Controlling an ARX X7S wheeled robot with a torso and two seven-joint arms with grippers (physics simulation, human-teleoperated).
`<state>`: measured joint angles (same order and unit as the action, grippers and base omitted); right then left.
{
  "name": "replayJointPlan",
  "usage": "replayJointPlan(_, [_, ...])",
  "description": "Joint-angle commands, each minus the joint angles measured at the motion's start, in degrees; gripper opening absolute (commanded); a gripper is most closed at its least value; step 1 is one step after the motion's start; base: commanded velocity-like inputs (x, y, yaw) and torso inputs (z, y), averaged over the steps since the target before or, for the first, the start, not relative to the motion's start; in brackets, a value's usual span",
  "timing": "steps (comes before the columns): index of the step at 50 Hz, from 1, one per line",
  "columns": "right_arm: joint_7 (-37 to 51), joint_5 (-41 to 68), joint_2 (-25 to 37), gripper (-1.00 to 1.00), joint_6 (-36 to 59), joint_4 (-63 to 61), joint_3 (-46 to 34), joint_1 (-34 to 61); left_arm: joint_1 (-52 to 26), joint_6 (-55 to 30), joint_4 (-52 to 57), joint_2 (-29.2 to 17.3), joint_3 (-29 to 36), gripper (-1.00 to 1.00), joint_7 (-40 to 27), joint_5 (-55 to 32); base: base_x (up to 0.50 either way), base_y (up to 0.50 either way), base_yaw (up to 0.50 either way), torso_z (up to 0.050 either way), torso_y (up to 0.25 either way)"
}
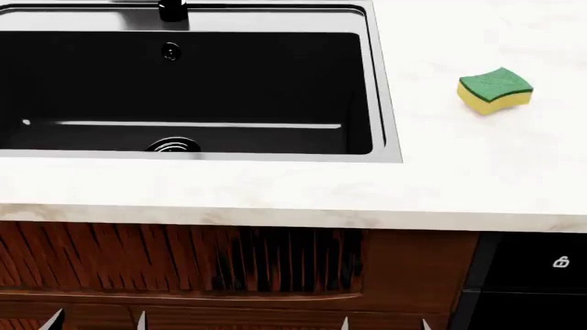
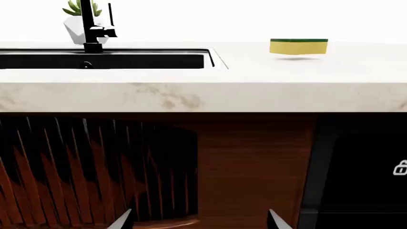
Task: Pick the pan and sponge and place them into the sink. Then turn on the water.
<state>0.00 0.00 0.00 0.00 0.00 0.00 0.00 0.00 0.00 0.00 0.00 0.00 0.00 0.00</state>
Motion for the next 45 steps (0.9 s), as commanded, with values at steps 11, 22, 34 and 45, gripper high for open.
replayJointPlan(11, [3.8,1.3,2.7,1.0,1.2,0.4,-3.3,0.3,-0.2,-1.0,0.2,-2.9,2.7,1.0,-2.6,-2.1,0.0,0.0,0.0,0.0,0.0])
replayJointPlan(22, [5.4,2.4,3.6,1.0,1.9,0.5,-4.1,0.4,-0.3,-1.7,0.8,-3.7,4.1,1.0,-4.1,-2.7,0.0,0.0,0.0,0.0,0.0])
replayJointPlan(34, [6.9,2.6,4.6,1.0,2.6,0.4,-5.2,0.6,-0.5,-0.4,0.5,-4.5,5.5,1.0,-4.9,-3.4,0.0,0.0,0.0,0.035,0.0])
replayJointPlan(45, [7.7,3.1,5.2,1.0,2.8,0.8,-6.1,0.8,-0.5,0.4,0.4,-5.3,6.0,1.0,-5.7,-4.2,0.0,0.0,0.0,0.05,0.0])
